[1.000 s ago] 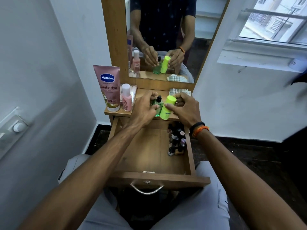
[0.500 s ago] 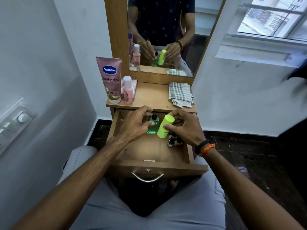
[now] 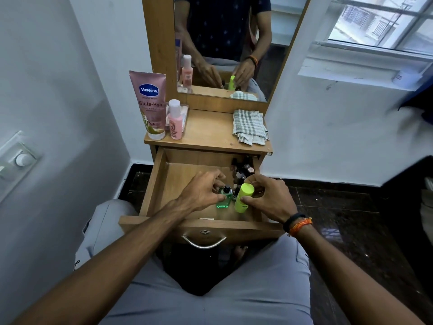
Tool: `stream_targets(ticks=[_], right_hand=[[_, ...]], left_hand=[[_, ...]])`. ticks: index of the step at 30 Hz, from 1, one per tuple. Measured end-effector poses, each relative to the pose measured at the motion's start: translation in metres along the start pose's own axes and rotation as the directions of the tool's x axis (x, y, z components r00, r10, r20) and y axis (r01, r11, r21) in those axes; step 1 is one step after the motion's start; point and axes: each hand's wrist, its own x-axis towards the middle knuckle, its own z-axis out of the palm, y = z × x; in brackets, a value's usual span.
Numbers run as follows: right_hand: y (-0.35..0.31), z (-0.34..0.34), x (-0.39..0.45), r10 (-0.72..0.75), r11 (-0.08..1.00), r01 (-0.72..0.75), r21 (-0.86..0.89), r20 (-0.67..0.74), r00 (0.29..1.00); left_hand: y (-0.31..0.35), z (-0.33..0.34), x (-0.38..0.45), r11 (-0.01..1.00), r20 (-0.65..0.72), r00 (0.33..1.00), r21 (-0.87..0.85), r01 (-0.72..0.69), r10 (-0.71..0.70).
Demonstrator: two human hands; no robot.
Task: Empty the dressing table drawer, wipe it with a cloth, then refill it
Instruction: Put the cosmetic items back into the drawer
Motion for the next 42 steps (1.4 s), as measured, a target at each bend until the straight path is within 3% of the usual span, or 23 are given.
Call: stream_targets(ticks=[17,42], right_hand=[[0.017,0.006,-0.009,-0.013,0.974,0.010,-0.226,-0.012,1.000],[0.019,0.009,-0.009,-0.035,0.979,0.026,-0.203,-0.040,0.999]], left_hand=[[0.015,0.027,0.007,0.998,0.029,0.999,-0.069,-0.012,0.014],[0.015,0.034,0.006,0.996,-0.015,0.998,-0.059,-0.062,0.061]])
